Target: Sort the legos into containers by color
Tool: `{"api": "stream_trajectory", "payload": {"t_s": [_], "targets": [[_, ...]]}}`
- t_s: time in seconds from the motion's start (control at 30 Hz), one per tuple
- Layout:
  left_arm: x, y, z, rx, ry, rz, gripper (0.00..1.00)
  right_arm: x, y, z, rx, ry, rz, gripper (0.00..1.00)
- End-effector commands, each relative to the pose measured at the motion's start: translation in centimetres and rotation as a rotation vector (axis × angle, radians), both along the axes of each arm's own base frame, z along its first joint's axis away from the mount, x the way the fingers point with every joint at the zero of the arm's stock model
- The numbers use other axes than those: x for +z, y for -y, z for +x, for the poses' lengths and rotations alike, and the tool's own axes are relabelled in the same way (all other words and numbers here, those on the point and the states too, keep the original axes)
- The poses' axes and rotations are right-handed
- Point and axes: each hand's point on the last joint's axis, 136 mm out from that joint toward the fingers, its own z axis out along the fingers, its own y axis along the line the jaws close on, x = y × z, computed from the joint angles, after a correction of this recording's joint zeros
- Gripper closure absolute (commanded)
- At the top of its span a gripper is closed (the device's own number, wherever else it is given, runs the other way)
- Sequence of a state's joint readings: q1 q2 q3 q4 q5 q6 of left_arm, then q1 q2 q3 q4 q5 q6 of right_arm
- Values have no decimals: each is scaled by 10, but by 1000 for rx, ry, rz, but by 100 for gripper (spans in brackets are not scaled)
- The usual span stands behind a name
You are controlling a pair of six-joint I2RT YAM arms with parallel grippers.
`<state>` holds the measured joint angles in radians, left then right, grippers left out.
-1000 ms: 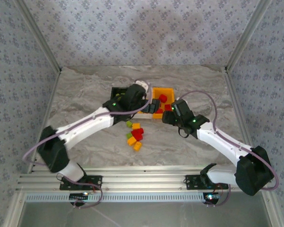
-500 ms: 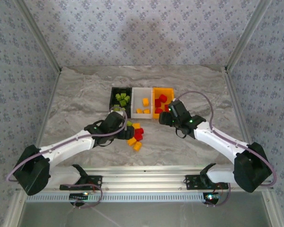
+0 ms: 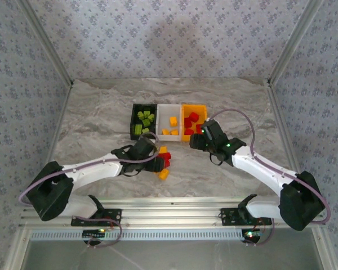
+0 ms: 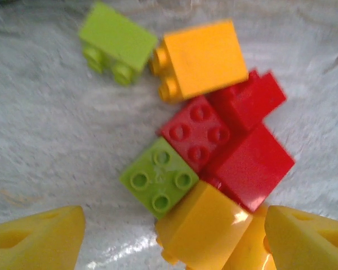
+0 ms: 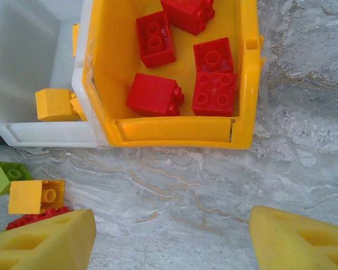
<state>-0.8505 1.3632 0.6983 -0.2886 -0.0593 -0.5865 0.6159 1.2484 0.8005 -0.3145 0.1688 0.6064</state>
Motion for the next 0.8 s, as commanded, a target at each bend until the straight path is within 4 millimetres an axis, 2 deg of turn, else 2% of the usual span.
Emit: {"api": "stream_trajectory", "payload": {"t_s": [0.0, 0.2, 0.33, 0.47, 0.53, 0.67, 0.77], "targets": [[-14, -16, -10, 16, -26, 92, 21, 0, 6, -2, -20, 4, -9, 26], [-31, -48, -25, 97, -66, 167, 27, 3, 5, -1, -17, 11, -3, 26], [-28, -70, -34, 140, -61, 185, 28, 5, 4, 0, -17, 18, 5, 26], [-13, -85, -37, 165, -39, 175, 28, 3, 4, -1, -17, 14, 8, 26], [2, -79, -35, 153, -14, 129, 27, 3, 4, -1, -16, 14, 8, 26], [29, -50, -25, 105, 25, 8, 16, 4, 4, -1, -18, 14, 8, 26], [26, -33, -19, 67, 22, 8, 10, 4, 5, -2, -18, 13, 5, 26]]}}
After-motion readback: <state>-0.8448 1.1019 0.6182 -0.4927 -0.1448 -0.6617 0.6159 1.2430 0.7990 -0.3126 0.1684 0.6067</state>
